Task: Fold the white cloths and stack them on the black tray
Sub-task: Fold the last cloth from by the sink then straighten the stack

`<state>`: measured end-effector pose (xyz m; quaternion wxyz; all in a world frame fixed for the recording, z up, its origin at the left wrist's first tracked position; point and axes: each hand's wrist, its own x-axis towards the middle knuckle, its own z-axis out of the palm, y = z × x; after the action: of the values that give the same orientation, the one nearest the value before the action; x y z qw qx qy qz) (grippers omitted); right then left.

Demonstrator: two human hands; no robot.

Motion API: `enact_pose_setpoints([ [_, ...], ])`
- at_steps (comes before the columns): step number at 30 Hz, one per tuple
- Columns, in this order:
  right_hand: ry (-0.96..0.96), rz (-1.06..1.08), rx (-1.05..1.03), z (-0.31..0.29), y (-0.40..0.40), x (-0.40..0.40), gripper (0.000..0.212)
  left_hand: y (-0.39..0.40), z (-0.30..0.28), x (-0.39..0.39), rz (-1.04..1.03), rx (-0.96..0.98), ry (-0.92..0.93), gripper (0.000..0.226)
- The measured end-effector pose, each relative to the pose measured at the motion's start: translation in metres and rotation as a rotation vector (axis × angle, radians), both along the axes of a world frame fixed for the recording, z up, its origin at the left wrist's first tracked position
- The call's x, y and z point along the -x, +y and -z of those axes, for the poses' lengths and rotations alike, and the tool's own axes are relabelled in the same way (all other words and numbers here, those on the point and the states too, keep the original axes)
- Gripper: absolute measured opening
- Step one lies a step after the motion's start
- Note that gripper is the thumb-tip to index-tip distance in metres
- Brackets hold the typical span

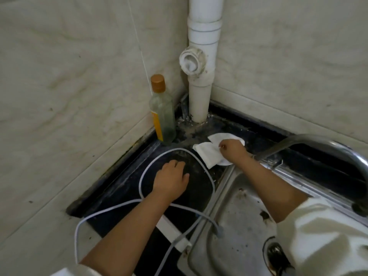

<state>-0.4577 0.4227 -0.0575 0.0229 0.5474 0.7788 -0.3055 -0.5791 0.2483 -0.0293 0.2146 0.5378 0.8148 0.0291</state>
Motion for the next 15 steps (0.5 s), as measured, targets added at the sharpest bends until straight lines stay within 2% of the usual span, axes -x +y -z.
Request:
enact_pose_setpoints([
  [6,0.289,-0.008,-0.273,-0.065,-0.056,-0.026,0.026,-0.004,-0.015,-0.021,-0.034,-0.176,-0.107,0.054],
  [11,0.431,-0.042,-0.402,-0.141,-0.131,-0.076,0.014,-0.027,-0.061,-0.05,0.005,-0.536,-0.269,0.062],
  [13,0.426,-0.005,-0.423,-0.164,-0.164,-0.106,0.013,-0.041,-0.086,-0.067,0.1,-0.64,-0.348,0.058],
  [15,0.429,0.036,-0.433,-0.178,-0.195,-0.137,0.011,-0.054,-0.103,-0.086,0.317,-0.64,-0.364,0.052],
])
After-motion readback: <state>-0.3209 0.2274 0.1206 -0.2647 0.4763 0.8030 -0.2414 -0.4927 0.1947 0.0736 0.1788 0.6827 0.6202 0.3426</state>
